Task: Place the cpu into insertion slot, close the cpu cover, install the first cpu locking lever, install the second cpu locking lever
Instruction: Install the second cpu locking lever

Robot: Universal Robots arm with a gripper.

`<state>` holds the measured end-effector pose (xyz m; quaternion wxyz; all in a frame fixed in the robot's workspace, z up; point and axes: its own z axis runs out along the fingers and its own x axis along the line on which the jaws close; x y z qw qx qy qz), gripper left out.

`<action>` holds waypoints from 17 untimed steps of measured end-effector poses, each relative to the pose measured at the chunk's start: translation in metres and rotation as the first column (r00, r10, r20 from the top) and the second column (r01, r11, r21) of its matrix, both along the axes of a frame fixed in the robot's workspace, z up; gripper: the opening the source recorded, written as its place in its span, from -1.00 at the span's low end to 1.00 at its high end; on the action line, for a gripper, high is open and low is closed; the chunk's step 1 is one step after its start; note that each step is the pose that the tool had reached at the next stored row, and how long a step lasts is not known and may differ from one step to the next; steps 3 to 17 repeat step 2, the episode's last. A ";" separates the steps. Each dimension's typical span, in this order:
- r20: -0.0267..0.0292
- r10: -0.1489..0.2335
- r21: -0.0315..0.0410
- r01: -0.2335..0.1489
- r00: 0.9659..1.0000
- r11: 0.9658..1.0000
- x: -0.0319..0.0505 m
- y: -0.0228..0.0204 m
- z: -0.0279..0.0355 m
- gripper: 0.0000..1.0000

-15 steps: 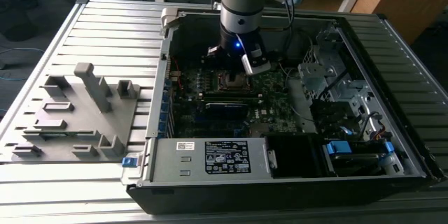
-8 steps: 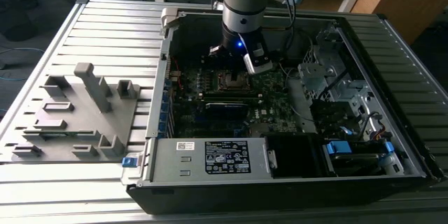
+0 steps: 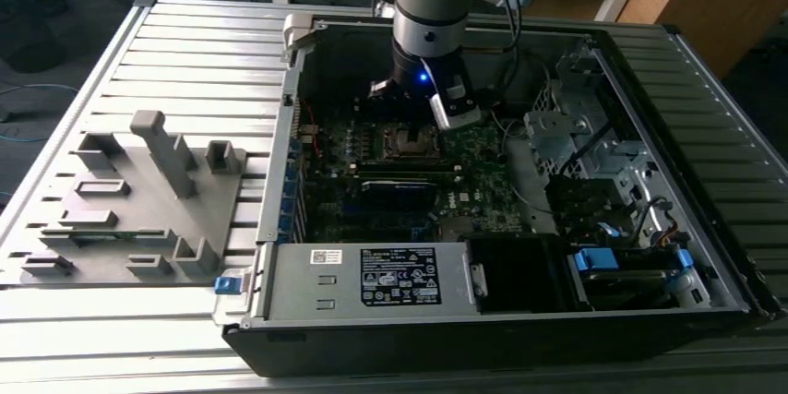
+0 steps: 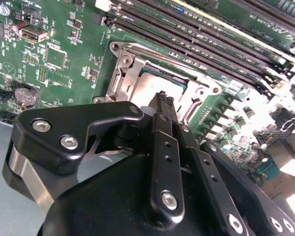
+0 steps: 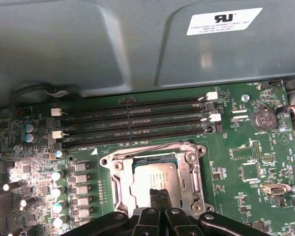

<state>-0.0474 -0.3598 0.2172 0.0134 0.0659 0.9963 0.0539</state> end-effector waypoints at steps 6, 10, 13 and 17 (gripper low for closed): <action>0.000 0.000 0.000 0.000 1.000 1.000 0.0000 0.0000 0.0000 -0.79; 0.000 0.000 0.000 0.000 1.000 1.000 0.0000 0.0000 0.0000 -0.79; 0.000 0.000 0.000 0.000 1.000 1.000 0.0000 0.0000 0.0000 -0.79; 0.000 0.000 0.000 0.000 1.000 1.000 0.0000 0.0000 0.0000 -0.79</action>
